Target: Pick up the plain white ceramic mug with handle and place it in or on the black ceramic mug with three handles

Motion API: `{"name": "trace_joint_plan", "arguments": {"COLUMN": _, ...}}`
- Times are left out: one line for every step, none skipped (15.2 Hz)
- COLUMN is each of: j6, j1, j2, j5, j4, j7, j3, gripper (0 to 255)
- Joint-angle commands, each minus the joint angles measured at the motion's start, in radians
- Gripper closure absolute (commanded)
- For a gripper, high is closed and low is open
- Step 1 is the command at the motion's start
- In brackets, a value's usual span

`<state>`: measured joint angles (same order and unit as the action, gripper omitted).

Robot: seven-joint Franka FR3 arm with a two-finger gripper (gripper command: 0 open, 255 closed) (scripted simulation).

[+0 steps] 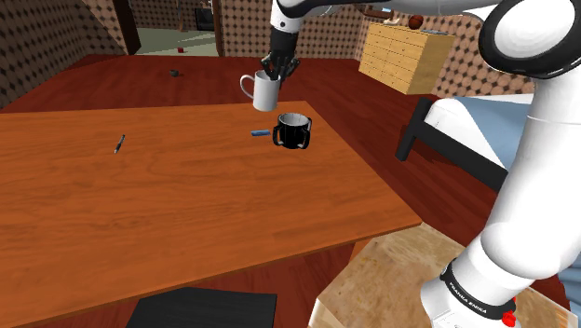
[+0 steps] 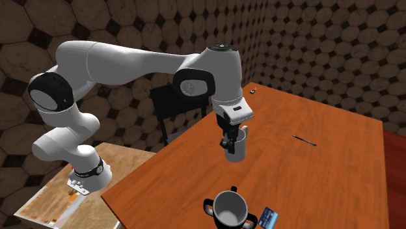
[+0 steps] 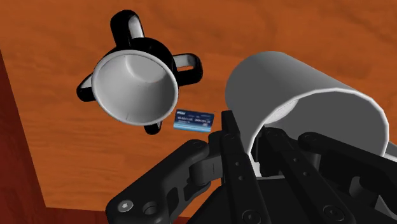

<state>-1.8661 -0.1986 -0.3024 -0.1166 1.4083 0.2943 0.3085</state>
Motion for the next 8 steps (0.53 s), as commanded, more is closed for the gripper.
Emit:
{"name": "trace_joint_plan", "arguments": {"j6": 0.011, "j1": -0.030, "j2": -0.014, "j5": 0.009, "j4": -0.026, "j7": -0.048, "j3": -0.014, "gripper": 255}}
{"name": "trace_joint_plan", "arguments": {"j6": 0.018, "j1": -0.041, "j2": -0.026, "j5": 0.011, "j4": -0.046, "j7": -0.068, "j3": -0.020, "gripper": 255}}
{"name": "trace_joint_plan", "arguments": {"j6": 0.026, "j1": -0.053, "j2": -0.039, "j5": 0.012, "j4": -0.068, "j7": -0.088, "j3": -0.026, "gripper": 255}}
{"name": "trace_joint_plan", "arguments": {"j6": 0.035, "j1": -0.064, "j2": -0.054, "j5": 0.014, "j4": -0.092, "j7": -0.108, "j3": -0.032, "gripper": 255}}
{"name": "trace_joint_plan", "arguments": {"j6": 0.045, "j1": -0.075, "j2": -0.070, "j5": 0.015, "j4": -0.118, "j7": -0.127, "j3": -0.037, "gripper": 255}}
{"name": "trace_joint_plan", "arguments": {"j6": 0.056, "j1": -0.086, "j2": -0.088, "j5": 0.016, "j4": -0.146, "j7": -0.146, "j3": -0.043, "gripper": 255}}
{"name": "trace_joint_plan", "arguments": {"j6": 0.068, "j1": -0.096, "j2": -0.107, "j5": 0.017, "j4": -0.177, "j7": -0.165, "j3": -0.048, "gripper": 255}}
{"name": "trace_joint_plan", "arguments": {"j6": 0.081, "j1": -0.106, "j2": -0.128, "j5": 0.017, "j4": -0.211, "j7": -0.183, "j3": -0.054, "gripper": 255}}
